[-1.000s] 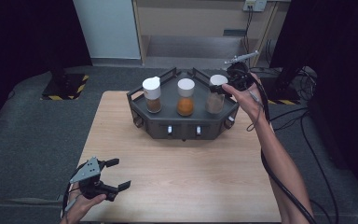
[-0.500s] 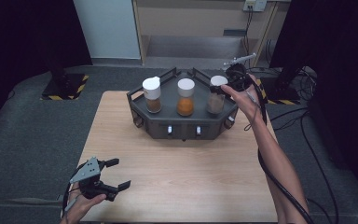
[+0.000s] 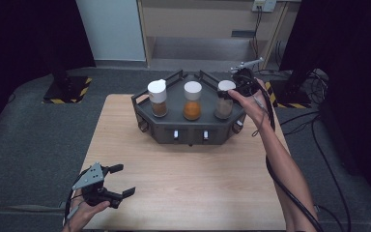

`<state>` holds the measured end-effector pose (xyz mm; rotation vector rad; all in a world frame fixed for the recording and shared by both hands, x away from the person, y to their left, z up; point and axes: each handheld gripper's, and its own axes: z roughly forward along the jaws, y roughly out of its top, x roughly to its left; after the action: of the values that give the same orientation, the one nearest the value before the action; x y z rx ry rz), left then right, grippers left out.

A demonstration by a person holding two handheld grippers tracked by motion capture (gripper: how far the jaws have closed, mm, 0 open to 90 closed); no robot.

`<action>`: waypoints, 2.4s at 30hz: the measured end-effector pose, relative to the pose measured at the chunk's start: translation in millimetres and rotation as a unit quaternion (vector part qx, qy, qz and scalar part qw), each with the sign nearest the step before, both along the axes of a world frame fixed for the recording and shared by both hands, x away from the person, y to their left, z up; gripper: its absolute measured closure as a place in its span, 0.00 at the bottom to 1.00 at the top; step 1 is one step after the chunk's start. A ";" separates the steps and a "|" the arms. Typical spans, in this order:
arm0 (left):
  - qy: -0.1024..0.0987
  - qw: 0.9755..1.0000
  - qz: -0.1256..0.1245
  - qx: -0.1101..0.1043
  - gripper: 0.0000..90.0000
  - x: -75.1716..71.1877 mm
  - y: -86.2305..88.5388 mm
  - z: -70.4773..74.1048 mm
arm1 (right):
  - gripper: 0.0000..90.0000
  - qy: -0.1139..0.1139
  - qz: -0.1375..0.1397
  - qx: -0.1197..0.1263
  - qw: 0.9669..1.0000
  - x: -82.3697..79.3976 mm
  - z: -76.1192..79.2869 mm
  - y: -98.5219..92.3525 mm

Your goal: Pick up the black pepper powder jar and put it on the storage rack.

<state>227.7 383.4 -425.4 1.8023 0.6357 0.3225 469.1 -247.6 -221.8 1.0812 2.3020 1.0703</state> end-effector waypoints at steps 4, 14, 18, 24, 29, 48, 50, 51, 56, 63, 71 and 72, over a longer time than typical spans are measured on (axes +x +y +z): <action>0.000 1.000 0.000 0.000 0.03 -0.1 0.1 0.0 | 0.38 0.004 0.000 -0.001 1.000 1.8 -2.3 0.6; 0.000 1.000 0.000 0.001 0.03 -0.3 -0.4 0.2 | 0.38 -0.001 0.001 0.006 1.000 1.7 -7.1 -2.2; 0.000 1.000 -0.001 0.002 0.03 -0.2 -0.5 0.2 | 0.31 -0.009 -0.006 0.025 1.000 -1.5 -15.4 -7.9; 0.000 1.000 0.000 0.002 0.03 -0.2 -0.5 0.3 | 0.11 -0.036 -0.013 0.038 0.999 -11.4 -18.6 -11.1; -0.001 1.000 0.000 0.003 0.03 -0.4 -0.9 0.6 | 0.10 -0.046 -0.010 0.058 0.997 -19.4 -8.6 -22.7; -0.001 1.000 0.000 0.006 0.03 -0.5 -2.0 1.3 | 0.11 -0.073 0.041 0.082 0.993 -63.6 28.6 -55.8; 0.000 1.000 0.000 0.006 0.03 -0.5 -1.9 1.2 | 0.11 -0.081 0.048 0.078 0.993 -70.5 31.9 -56.5; 0.000 1.000 0.001 0.006 0.03 -0.5 -2.1 1.3 | 0.11 -0.083 0.051 0.079 0.992 -72.3 32.7 -57.3; 0.000 1.000 0.000 0.008 0.03 -0.5 -2.5 1.7 | 0.12 -0.099 0.070 0.078 0.990 -89.0 36.7 -59.2; 0.000 1.000 0.001 0.008 0.03 -0.7 -2.5 1.7 | 0.12 -0.120 0.099 0.081 0.984 -111.8 38.4 -61.7; -0.001 1.000 0.001 0.008 0.03 -0.8 -2.6 1.8 | 0.12 -0.130 0.130 0.083 0.979 -134.9 30.5 -64.5; -0.001 1.000 0.001 0.009 0.03 -0.9 -2.6 1.9 | 0.12 -0.132 0.132 0.083 0.979 -138.0 28.9 -65.0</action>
<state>226.9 380.8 -423.5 1.8182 0.6346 0.3314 331.1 -312.6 -192.9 0.6504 2.2106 1.4357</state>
